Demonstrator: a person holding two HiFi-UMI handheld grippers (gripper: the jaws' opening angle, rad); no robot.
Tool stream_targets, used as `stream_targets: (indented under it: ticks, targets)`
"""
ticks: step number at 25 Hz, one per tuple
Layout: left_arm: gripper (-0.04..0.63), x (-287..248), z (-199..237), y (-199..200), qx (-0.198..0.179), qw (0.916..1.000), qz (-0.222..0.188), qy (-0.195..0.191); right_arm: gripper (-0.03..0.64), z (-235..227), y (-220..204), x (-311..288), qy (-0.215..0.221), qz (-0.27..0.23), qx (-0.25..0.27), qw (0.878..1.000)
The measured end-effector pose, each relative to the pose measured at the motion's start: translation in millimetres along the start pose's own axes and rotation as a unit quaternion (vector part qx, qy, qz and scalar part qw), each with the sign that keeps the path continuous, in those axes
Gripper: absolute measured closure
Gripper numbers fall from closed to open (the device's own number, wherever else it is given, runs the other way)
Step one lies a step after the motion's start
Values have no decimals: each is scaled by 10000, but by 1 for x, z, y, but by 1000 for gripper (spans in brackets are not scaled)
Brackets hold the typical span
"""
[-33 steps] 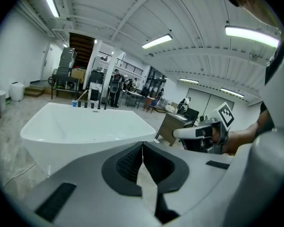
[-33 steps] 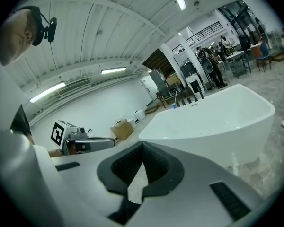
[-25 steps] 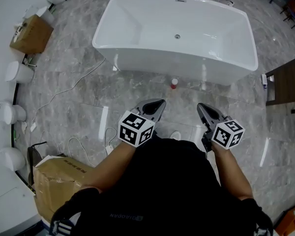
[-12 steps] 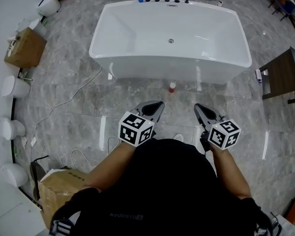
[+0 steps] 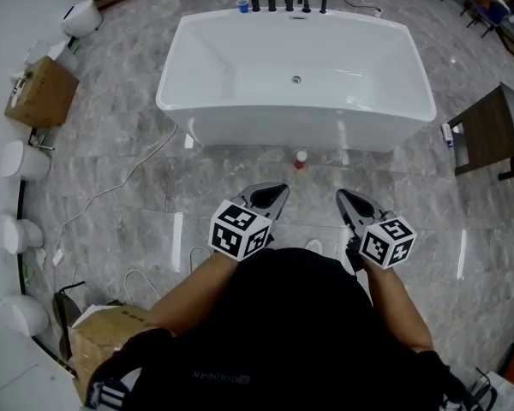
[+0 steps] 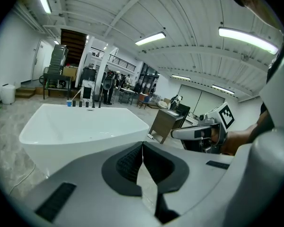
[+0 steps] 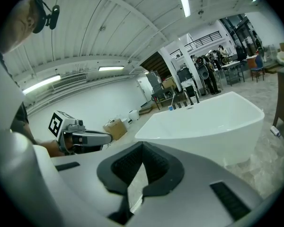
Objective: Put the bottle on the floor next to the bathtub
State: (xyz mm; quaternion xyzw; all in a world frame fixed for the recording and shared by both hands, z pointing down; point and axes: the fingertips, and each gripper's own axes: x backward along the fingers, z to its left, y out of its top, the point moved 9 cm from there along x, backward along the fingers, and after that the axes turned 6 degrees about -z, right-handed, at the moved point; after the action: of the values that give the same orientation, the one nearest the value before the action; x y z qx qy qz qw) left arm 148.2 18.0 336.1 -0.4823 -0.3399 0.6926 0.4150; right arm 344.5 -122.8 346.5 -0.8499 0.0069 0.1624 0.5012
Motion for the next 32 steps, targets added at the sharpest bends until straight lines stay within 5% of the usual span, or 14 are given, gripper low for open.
stream_targets:
  ticks: [32]
  targets:
    - [578, 7, -2, -2, 47, 9999, -66, -100, 581, 9, -5, -2, 13, 49, 47, 10000]
